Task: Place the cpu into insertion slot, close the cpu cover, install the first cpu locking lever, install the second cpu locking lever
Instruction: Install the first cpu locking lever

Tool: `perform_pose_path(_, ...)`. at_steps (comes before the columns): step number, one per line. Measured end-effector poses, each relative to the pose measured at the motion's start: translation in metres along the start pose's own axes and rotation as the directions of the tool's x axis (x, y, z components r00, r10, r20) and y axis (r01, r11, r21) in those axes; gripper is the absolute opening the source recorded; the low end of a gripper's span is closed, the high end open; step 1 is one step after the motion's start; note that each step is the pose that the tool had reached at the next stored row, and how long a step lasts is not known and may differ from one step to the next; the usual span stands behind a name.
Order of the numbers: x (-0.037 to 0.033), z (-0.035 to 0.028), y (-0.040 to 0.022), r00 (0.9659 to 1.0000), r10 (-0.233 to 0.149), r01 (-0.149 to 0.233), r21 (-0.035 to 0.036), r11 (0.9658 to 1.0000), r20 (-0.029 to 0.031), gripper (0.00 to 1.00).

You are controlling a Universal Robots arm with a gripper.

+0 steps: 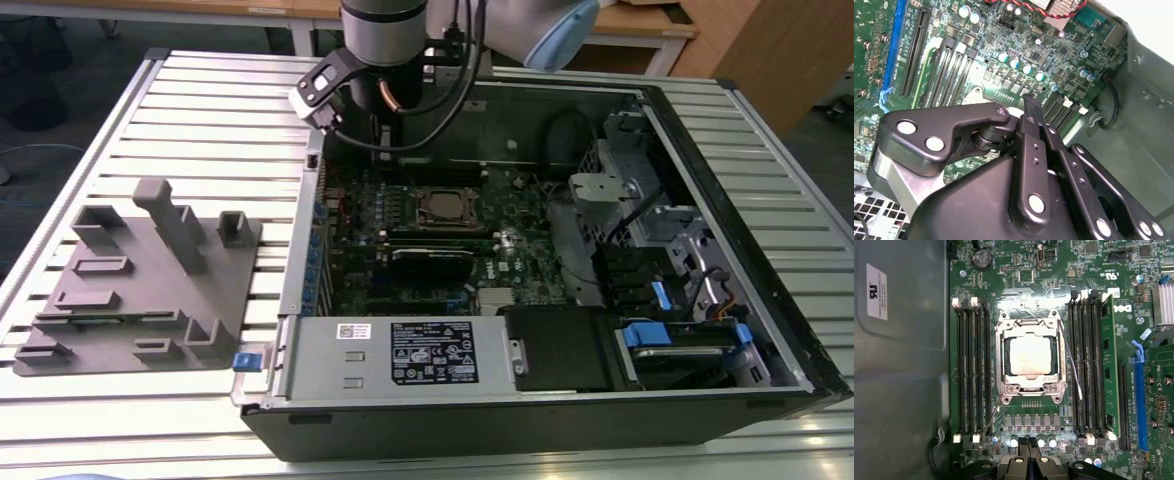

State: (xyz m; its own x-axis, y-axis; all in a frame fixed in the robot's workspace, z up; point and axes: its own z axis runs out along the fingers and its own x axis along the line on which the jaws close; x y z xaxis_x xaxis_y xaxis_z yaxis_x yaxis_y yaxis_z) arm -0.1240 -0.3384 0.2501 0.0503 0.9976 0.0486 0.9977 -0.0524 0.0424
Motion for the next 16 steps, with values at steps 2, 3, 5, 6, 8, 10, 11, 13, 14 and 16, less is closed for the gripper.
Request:
perform_pose_path(2, 0.0000, 0.0000, -0.0002, 0.9998, 0.001, -0.001, 0.0008, 1.0000, -0.0180, 0.11)
perform_pose_path(3, 0.0000, 0.0000, -0.0002, 0.9997, 0.001, -0.001, 0.0011, 1.0000, -0.0244, 0.11)
perform_pose_path(5, 0.0000, 0.0000, -0.0002, 0.9997, 0.001, -0.001, 0.0013, 1.0000, -0.0254, 0.11)
perform_pose_path(6, 0.0000, 0.0000, -0.0002, 0.9997, 0.001, -0.001, 0.0012, 1.0000, -0.0255, 0.11)
perform_pose_path(8, 0.0000, 0.0000, -0.0002, 0.9997, 0.001, -0.001, 0.0013, 1.0000, -0.0256, 0.11)
perform_pose_path(10, 0.0000, 0.0000, -0.0012, 0.9997, 0.001, -0.001, 0.0012, 1.0000, -0.0257, 0.11)
perform_pose_path(11, 0.0002, -0.0001, -0.0020, 0.9997, 0.001, -0.001, 0.0013, 1.0000, -0.0255, 0.11)
perform_pose_path(13, 0.0012, -0.0001, -0.0038, 0.9997, 0.001, -0.001, 0.0013, 1.0000, -0.0255, 0.11)
perform_pose_path(14, 0.0020, 0.0000, -0.0043, 0.9997, 0.001, -0.001, 0.0013, 1.0000, -0.0255, 0.11)
perform_pose_path(16, 0.0046, 0.0002, -0.0046, 0.9997, 0.001, -0.001, 0.0013, 1.0000, -0.0255, 0.11)
